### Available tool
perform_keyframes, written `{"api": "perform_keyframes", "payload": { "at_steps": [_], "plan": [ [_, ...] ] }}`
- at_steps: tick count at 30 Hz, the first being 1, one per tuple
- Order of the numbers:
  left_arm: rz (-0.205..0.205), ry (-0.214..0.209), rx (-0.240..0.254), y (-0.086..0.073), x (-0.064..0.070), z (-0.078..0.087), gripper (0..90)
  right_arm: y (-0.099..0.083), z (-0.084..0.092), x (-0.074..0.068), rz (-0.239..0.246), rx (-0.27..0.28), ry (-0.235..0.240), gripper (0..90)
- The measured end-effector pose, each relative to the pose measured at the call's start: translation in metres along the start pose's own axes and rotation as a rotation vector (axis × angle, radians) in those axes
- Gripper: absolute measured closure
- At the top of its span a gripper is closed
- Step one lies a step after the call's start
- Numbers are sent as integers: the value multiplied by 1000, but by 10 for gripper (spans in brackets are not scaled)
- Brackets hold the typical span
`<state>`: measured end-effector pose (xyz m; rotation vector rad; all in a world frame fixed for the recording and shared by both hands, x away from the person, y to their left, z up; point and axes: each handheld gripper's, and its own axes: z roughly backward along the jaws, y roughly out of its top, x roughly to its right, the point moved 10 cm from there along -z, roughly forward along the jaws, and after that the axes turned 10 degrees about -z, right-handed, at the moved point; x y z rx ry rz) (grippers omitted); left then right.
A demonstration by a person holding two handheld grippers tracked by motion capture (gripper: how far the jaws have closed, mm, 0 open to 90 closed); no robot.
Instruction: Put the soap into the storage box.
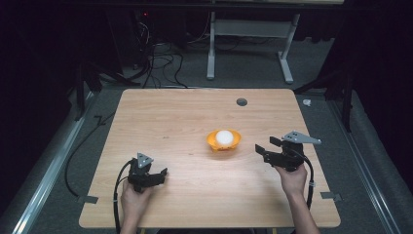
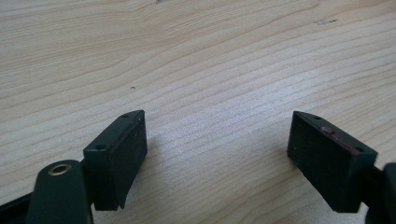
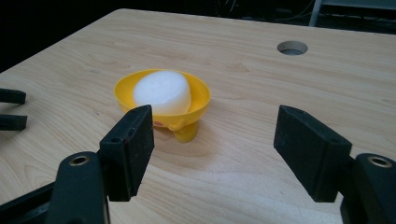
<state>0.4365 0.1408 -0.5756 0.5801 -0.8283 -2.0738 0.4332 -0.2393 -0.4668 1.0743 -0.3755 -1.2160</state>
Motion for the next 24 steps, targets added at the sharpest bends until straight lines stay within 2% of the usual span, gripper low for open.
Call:
{"api": "perform_keyframes", "payload": {
  "at_steps": [6,24],
  "plan": [
    [0,0,0,0,0,0,204,-10,1,0,-8,-6,4,297],
    [0,0,0,0,0,0,204,-21,2,-6,-14,-17,25,301]
  ]
}}
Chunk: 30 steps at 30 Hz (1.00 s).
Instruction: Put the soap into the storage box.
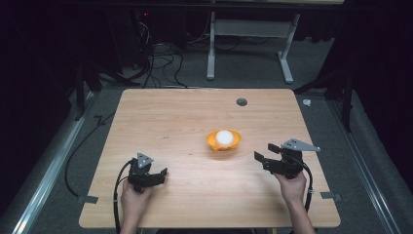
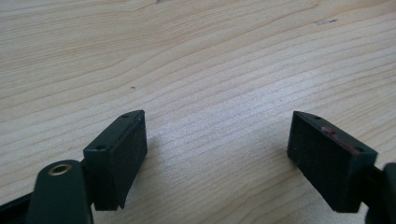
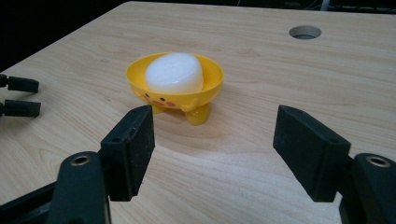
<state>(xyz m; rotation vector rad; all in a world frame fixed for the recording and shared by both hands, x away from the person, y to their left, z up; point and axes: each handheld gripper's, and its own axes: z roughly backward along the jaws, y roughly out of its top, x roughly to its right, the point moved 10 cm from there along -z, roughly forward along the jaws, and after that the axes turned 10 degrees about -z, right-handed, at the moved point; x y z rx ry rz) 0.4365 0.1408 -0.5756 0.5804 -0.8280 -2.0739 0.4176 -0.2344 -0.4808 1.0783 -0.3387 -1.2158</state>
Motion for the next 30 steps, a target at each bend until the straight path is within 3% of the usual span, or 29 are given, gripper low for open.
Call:
{"api": "perform_keyframes", "payload": {
  "at_steps": [16,30],
  "plan": [
    [-2,0,0,0,0,0,204,-17,-7,-3,-11,-30,15,305],
    [-2,0,0,0,0,0,204,-29,-14,-6,-5,-64,-1,308]
  ]
}}
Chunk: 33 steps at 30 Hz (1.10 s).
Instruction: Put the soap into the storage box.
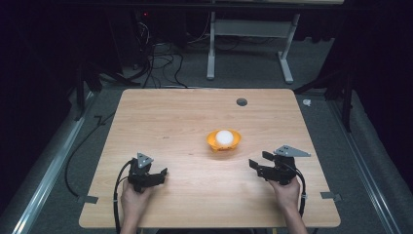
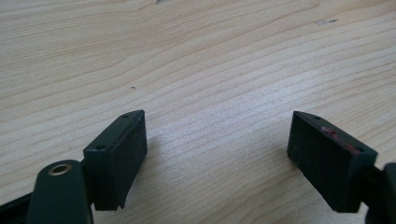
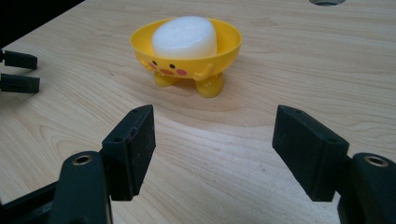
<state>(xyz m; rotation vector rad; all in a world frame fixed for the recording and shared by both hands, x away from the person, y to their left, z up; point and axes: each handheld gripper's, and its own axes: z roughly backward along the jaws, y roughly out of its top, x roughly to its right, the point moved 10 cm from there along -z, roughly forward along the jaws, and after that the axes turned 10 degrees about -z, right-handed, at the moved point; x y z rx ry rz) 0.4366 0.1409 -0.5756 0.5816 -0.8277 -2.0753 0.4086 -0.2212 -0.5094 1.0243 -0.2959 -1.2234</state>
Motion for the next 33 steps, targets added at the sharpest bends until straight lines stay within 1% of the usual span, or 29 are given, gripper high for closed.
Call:
{"api": "perform_keyframes", "payload": {
  "at_steps": [7,12,13,17,22,27,31,33],
  "plan": [
    [0,0,0,0,0,0,204,-4,-5,-1,18,-13,-18,309],
    [0,0,0,0,0,0,204,-7,-9,-3,21,-24,-29,310],
    [0,0,0,0,0,0,204,-8,-10,-3,28,-27,-31,310],
    [0,0,0,0,0,0,204,-10,-14,-4,27,-34,-34,310],
    [0,0,0,0,0,0,204,-15,-20,-5,36,-58,-44,310],
    [0,0,0,0,0,0,204,-19,-25,-5,63,-73,-70,309],
    [0,0,0,0,0,0,204,-22,-29,-8,73,-85,-74,310],
    [0,0,0,0,0,0,204,-24,-31,-9,88,-92,-79,310]
  ]
}}
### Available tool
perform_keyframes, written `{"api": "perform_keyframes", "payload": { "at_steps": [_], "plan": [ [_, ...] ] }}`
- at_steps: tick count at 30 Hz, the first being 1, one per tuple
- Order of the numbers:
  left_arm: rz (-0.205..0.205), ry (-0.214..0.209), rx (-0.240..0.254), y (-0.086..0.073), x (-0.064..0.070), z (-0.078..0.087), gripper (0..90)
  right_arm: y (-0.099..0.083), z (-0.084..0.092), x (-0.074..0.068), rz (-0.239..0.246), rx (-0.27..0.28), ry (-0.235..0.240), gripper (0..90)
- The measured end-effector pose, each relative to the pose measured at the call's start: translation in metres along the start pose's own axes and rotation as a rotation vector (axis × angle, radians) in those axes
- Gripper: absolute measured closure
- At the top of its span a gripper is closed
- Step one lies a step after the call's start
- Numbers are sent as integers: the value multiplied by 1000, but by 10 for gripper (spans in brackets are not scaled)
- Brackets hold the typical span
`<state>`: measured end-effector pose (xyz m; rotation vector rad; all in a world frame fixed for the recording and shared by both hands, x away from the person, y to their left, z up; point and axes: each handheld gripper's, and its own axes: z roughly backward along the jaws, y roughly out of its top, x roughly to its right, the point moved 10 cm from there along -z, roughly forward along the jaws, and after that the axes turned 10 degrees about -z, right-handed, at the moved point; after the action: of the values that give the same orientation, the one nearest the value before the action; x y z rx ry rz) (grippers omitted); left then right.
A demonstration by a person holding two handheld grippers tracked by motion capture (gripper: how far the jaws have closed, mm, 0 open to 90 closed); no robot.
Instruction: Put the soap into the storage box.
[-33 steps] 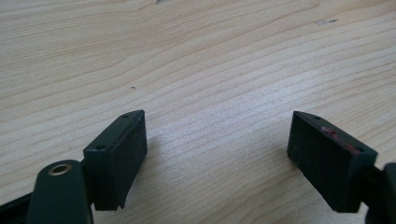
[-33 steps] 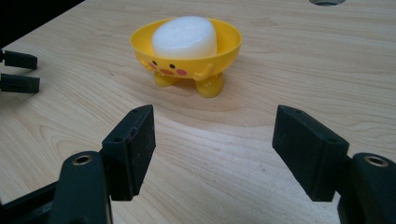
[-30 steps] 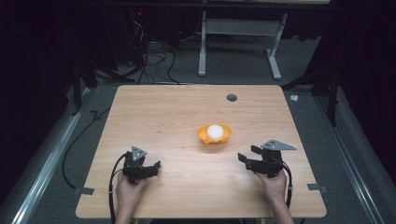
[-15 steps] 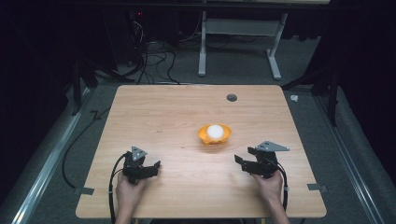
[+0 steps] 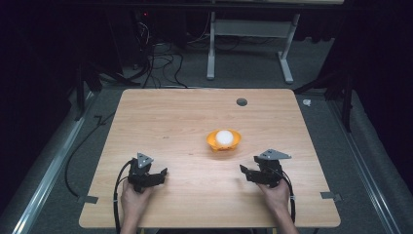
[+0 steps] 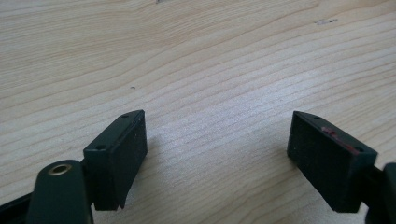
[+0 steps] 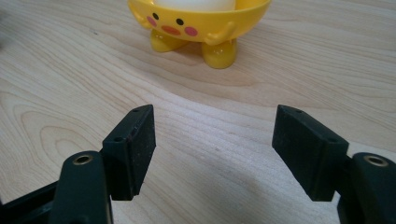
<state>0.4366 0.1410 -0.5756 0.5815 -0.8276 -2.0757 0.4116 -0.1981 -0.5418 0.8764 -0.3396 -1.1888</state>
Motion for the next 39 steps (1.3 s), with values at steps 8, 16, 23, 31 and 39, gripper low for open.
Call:
{"api": "perform_keyframes", "payload": {
  "at_steps": [8,16,23,31,39],
  "plan": [
    [0,0,0,0,0,0,204,-5,-7,-2,2,-27,-9,309],
    [0,0,0,0,0,0,204,-9,-10,-2,3,-40,-14,309],
    [0,0,0,0,0,0,204,-12,-14,-2,4,-56,-16,308],
    [0,0,0,0,0,0,204,-14,-19,-3,15,-66,-26,305],
    [0,0,0,0,0,0,204,-16,-25,-3,33,-77,-40,302]
  ]
}}
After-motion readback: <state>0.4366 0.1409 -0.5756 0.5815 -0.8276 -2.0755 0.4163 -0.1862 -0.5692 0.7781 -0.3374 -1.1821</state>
